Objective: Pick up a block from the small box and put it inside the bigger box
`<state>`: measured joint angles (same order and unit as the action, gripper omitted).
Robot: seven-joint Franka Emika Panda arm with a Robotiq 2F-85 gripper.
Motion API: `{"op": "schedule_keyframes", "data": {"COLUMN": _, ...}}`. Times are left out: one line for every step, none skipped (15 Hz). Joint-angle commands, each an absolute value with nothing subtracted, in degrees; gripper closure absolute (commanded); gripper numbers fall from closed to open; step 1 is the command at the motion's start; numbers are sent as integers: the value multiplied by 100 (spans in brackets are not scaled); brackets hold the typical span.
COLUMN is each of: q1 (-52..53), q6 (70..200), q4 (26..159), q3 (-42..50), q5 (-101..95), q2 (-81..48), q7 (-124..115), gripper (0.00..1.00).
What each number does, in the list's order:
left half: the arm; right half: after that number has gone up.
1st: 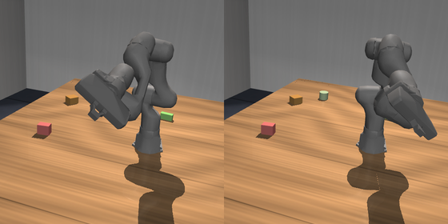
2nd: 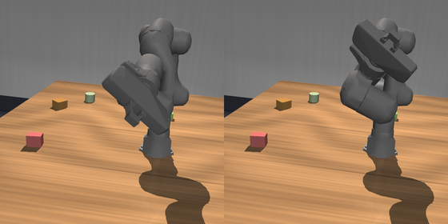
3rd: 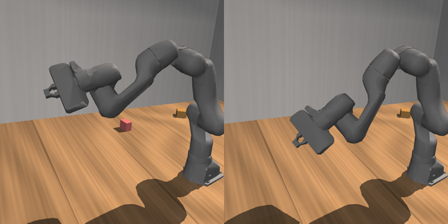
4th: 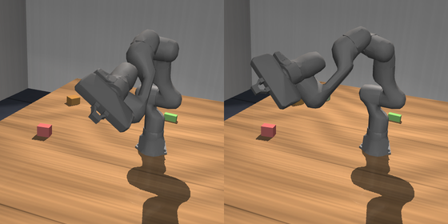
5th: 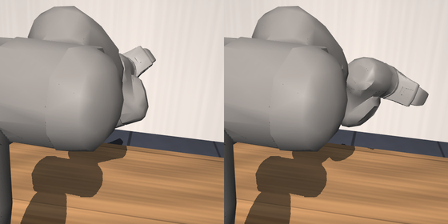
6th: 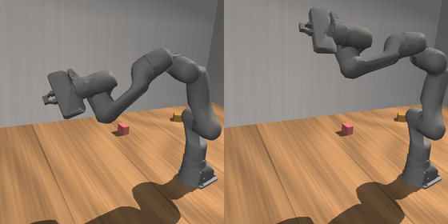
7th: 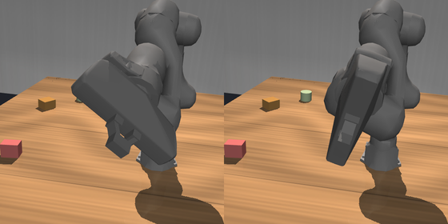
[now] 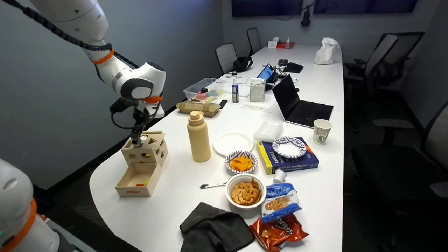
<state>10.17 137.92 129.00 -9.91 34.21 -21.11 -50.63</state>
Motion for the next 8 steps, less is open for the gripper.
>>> {"op": "schedule_keyframes", "data": {"q1": 1071, "q6": 13644, "q4": 12644, "q3": -964, "q5": 3496, "q2": -2322, "q7": -5160, "gripper": 89}}
{"op": "schedule_keyframes", "data": {"q1": 1071, "q6": 13635, "q4": 12622, "q3": -967, "q5": 3500, "q2": -2351, "q7": -5154, "gripper": 89}}
{"op": "schedule_keyframes", "data": {"q1": 1074, "q6": 13632, "q4": 12596, "q3": -962, "q5": 3496, "q2": -2385, "q7": -5166, "gripper": 89}}
{"op": "schedule_keyframes", "data": {"q1": 1074, "q6": 13631, "q4": 12572, "q3": -957, "q5": 3493, "q2": -2413, "q7": -5171, "gripper": 89}}
{"op": "schedule_keyframes", "data": {"q1": 1070, "q6": 13629, "q4": 12568, "q3": -954, "q5": 3501, "q2": -2430, "q7": -5176, "gripper": 89}}
{"op": "schedule_keyframes", "data": {"q1": 1066, "q6": 13613, "q4": 12562, "q3": -951, "q5": 3506, "q2": -2441, "q7": -5176, "gripper": 89}}
{"op": "schedule_keyframes", "data": {"q1": 1066, "q6": 13581, "q4": 12560, "q3": -934, "q5": 3492, "q2": -2430, "q7": -5192, "gripper": 89}}
{"op": "schedule_keyframes", "data": {"q1": 1074, "q6": 13574, "q4": 12583, "q3": -921, "q5": 3481, "q2": -2417, "q7": -5231, "gripper": 89}}
